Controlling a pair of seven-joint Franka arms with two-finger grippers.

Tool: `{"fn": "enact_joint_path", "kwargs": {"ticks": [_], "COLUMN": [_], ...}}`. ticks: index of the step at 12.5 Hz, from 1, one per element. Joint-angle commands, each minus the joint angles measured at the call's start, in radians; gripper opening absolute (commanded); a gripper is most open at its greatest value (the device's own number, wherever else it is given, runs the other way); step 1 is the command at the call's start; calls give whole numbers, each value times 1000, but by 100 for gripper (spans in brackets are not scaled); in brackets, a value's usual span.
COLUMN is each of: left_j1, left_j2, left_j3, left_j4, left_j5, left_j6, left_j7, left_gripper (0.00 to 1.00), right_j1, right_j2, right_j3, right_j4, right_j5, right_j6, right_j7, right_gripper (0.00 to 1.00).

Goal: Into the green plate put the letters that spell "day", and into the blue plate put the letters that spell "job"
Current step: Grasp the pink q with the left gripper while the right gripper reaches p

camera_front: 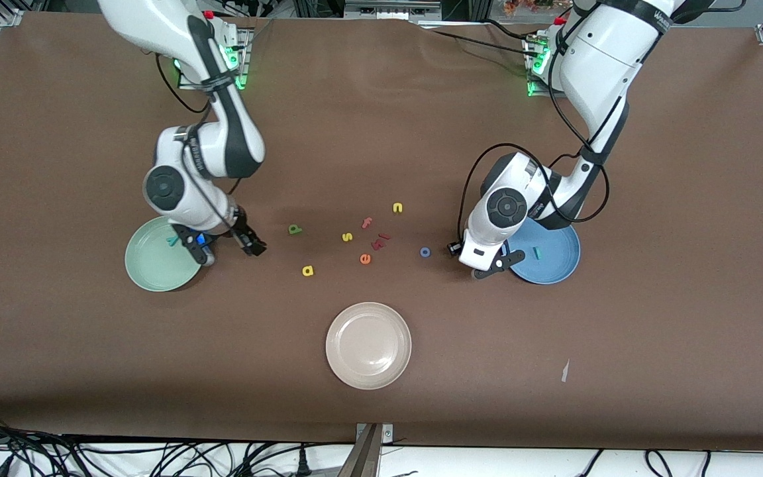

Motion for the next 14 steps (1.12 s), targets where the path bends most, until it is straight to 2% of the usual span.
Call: {"fn": "enact_joint_path", "kwargs": {"ticks": [1,2,3,6,10,12,14], "left_j1": [-1,-1,-1,5,12,40,96], "left_j2": [5,5,5,-8,-81,-123,-146], "left_j3": [2,2,2,2,5,6,5], "left_j4": [-4,-4,-4,8,27,21,13], "left_j5": [0,0,0,0,5,5,5], "left_j6": [1,1,-1,-10,-172,-281,-329], "left_j7": [-3,-2,1,3,32,117,245], "left_gripper": [13,3,0,0,0,0,0], "right_j1": [91,100,117,153,157,157,157], "right_j2": [27,31,34,41,53,74,82], "right_j3": [-7,-5,-4,1,21,22,22], "right_j4": [-14,-20,-34,-109,-144,-140,-138], "right_j5": [19,19,20,20,20,25,27], "right_j6": [88,105,125,246,300,314,321], "right_j7": [171,210,239,275,279,279,279], "right_gripper": [100,100,100,100,100,100,100]}}
